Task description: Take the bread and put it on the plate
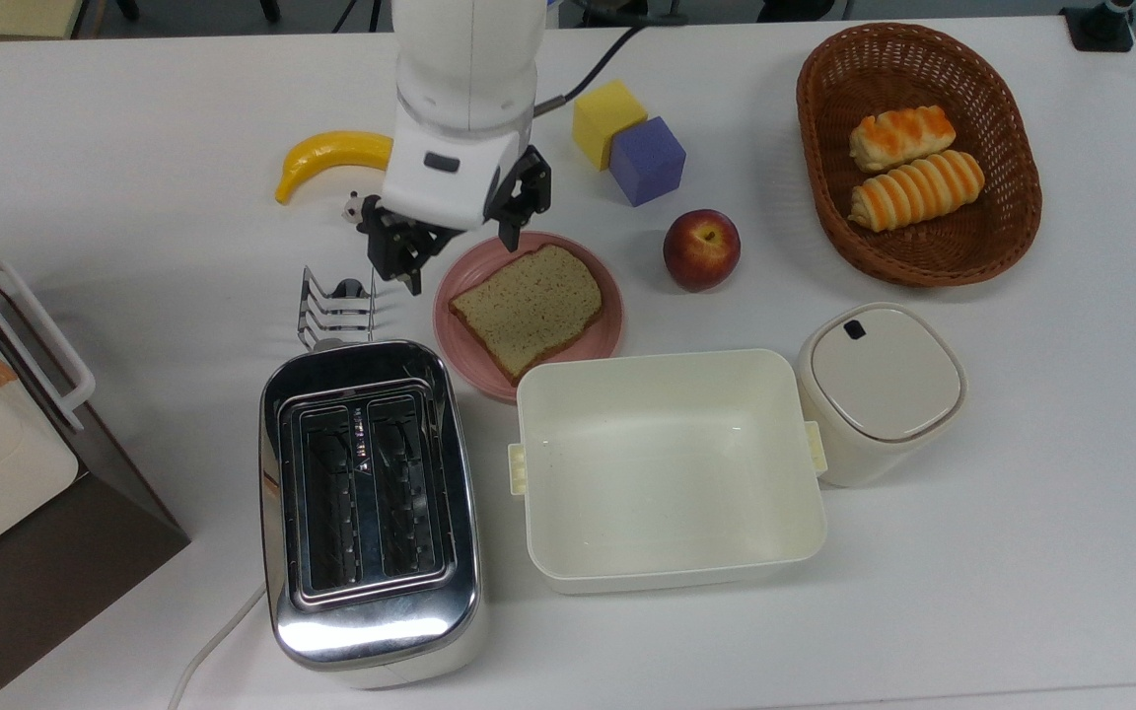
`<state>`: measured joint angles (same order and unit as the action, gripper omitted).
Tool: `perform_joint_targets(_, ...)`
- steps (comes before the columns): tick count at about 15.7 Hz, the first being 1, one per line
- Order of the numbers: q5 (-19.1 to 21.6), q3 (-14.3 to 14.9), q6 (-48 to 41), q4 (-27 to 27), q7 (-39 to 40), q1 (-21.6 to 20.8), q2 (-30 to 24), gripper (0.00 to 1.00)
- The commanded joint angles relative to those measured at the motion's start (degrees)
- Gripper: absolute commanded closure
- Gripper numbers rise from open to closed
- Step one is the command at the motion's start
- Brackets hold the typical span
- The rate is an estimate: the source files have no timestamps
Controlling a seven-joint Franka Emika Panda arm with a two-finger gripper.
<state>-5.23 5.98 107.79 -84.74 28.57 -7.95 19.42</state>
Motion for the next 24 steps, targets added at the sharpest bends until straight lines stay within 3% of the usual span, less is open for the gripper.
perform_joint_targets(1, -0.9, 0.9, -8.5, 3.0, -4.6, -0.3, -4.9, 0.00)
perform_joint_targets(4, 0.6, 1.5, -16.7, 7.7, -13.6, 0.0, -6.8, 0.00)
perform_joint_targets(7, 5.5, 1.6, -17.5, 8.3, -22.8, 1.6, -10.3, 0.00)
perform_joint_targets(9, 6.0, 1.6, -19.6, 8.3, -26.6, 2.5, -11.8, 0.00)
perform_joint_targets(22, 8.7, 0.9, -23.2, 8.0, -28.8, 5.8, -14.8, 0.00)
perform_joint_targets(24, 11.7, 1.2, -24.2, 7.3, -29.0, 6.6, -14.9, 0.00)
